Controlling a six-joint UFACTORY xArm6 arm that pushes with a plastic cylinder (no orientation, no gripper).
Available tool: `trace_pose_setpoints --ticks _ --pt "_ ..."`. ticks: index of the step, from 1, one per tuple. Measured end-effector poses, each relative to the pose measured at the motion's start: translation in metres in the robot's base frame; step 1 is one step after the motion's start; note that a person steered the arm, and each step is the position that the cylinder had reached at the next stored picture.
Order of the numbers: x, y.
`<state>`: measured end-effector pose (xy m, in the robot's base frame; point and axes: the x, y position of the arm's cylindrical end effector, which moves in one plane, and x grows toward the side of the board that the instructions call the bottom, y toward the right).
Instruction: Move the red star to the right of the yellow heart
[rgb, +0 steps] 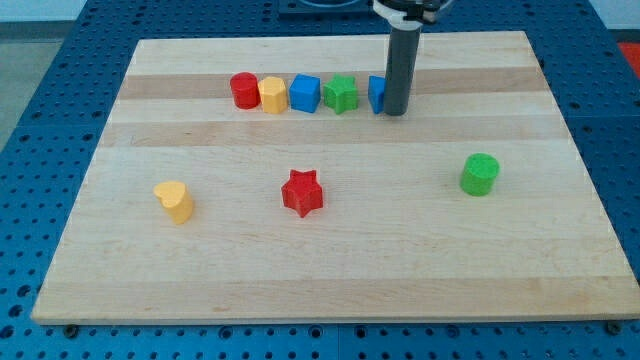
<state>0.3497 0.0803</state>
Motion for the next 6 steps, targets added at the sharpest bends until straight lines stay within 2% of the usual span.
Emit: trace_pose_setpoints --ticks 1,2,3,6 --pt "0.002 -0.001" --pt "0.064 -0.005" --pt "0.109 -0.032" --pt "0.121 -0.102"
